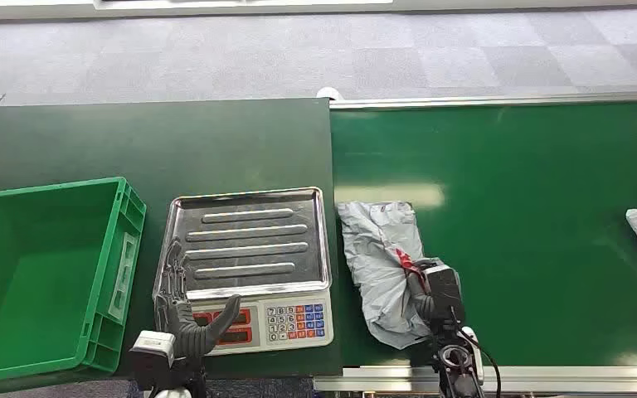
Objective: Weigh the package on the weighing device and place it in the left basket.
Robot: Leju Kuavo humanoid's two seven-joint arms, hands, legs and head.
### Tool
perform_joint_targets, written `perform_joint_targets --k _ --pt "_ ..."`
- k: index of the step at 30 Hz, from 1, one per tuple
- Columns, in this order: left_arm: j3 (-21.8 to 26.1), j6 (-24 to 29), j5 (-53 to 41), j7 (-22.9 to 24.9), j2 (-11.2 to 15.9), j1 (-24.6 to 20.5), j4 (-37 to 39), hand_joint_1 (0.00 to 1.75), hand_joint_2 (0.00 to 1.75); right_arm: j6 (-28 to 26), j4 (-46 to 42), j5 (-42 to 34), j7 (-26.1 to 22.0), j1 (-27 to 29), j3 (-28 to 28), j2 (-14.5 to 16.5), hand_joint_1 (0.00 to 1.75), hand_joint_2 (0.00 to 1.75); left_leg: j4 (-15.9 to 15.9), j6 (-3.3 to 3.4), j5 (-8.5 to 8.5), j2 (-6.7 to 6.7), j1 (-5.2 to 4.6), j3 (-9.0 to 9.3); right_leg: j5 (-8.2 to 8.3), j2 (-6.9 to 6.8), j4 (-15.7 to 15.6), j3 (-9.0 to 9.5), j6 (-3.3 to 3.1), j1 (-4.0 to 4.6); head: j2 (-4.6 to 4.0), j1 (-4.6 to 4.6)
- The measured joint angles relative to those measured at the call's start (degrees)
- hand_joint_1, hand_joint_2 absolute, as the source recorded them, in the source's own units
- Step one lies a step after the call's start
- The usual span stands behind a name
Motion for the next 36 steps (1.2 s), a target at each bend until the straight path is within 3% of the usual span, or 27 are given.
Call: perform_joint_targets --k 7,12,18,26,31,36 --pt "0.04 0.33 0.37 0.01 0.36 0.36 -0.97 0.00 1.75 0.63 -14.75 -9.34 -3.10 4.72 -4.86 0.97 1.75 1.75 0.00 0.01 -0.02 0.03 -0.01 -0.02 0.00 0.01 0.00 -0.02 0.00 -0.01 0.00 0.00" --pt "0.33 0.67 0.21 0.00 0.54 1.00 -3.18 0.00 1.75 -2.35 -25.64 -13.84 -4.27 7.62 -6.96 2.14 1.75 1.75 -0.01 0.01 -0.01 0.02 0.00 0.01 0.00 0.01 0.00 -0.01 0.00 0.00 0.00 -0.01" --pt "0.57 1.09 -1.37 0.01 0.66 0.60 -5.57 0.00 1.75 -2.79 -34.00 -12.41 -2.67 8.75 -5.00 2.64 1.75 1.75 -0.02 0.01 -0.01 0.15 0.00 0.02 0.01 0.13 0.00 0.02 -0.01 0.00 0.00 0.00" --pt "0.97 2.13 -1.19 0.00 1.36 -1.75 -7.43 0.00 1.75 0.64 -31.09 -4.80 2.18 1.75 6.76 3.86 1.75 1.75 -0.02 -0.01 0.08 0.09 0.03 0.11 0.05 0.06 0.02 0.06 -0.04 0.04 0.00 -0.01" --pt "1.14 2.20 -1.09 0.00 1.90 -2.26 -7.80 0.00 1.75 2.42 -28.19 -3.23 4.04 -1.02 10.27 4.51 1.75 1.75 -0.02 -0.01 0.08 0.10 0.03 0.00 0.05 0.07 0.02 0.02 -0.04 0.04 0.00 0.01" --pt "1.16 2.16 -0.96 0.01 2.22 -5.38 -7.57 0.00 1.75 6.50 -15.17 3.42 6.15 -7.75 16.54 6.83 1.75 1.75 -0.02 -0.03 0.09 0.21 0.06 0.05 0.07 0.20 0.02 0.00 -0.03 0.07 0.00 0.00"
